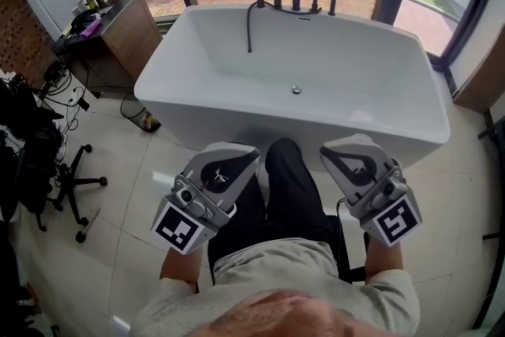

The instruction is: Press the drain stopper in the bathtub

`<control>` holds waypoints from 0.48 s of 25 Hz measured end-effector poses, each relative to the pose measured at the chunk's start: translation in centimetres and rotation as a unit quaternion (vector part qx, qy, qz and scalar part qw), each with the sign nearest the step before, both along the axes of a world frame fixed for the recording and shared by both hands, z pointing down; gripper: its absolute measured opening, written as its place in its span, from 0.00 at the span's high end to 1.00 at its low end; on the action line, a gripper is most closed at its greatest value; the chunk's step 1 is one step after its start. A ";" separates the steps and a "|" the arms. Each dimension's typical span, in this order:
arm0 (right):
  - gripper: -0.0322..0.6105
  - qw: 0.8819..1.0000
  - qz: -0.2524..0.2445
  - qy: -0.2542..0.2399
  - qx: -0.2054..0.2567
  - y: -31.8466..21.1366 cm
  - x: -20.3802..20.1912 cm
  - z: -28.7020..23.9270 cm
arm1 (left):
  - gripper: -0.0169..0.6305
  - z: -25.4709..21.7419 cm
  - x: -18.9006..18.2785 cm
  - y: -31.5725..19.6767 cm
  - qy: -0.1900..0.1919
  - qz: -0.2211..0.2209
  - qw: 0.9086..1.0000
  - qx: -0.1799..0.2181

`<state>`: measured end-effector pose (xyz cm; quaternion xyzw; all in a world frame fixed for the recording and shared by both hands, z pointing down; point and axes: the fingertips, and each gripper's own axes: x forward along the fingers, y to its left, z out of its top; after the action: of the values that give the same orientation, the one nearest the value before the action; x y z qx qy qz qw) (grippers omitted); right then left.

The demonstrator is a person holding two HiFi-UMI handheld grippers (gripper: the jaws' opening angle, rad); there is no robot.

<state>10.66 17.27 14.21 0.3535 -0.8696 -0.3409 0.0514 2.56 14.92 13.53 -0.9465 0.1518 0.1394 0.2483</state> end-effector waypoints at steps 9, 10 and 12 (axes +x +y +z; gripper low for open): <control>0.95 1.000 -0.001 -0.001 -0.009 -0.2 0.3 0.7 | 0.96 0.2 0.1 -0.1 -0.001 -0.005 1.000 -0.003; 0.95 1.000 -0.001 -0.002 -0.010 -0.2 0.3 0.7 | 0.96 0.2 0.1 -0.1 -0.001 -0.006 1.000 -0.003; 0.95 1.000 -0.001 -0.002 -0.011 -0.3 0.2 0.8 | 0.96 0.2 0.0 -0.2 -0.002 -0.006 1.000 -0.002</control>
<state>10.90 16.97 15.02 0.3531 -0.8736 -0.3307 0.0534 2.55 14.76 13.75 -0.9465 0.1569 0.1354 0.2474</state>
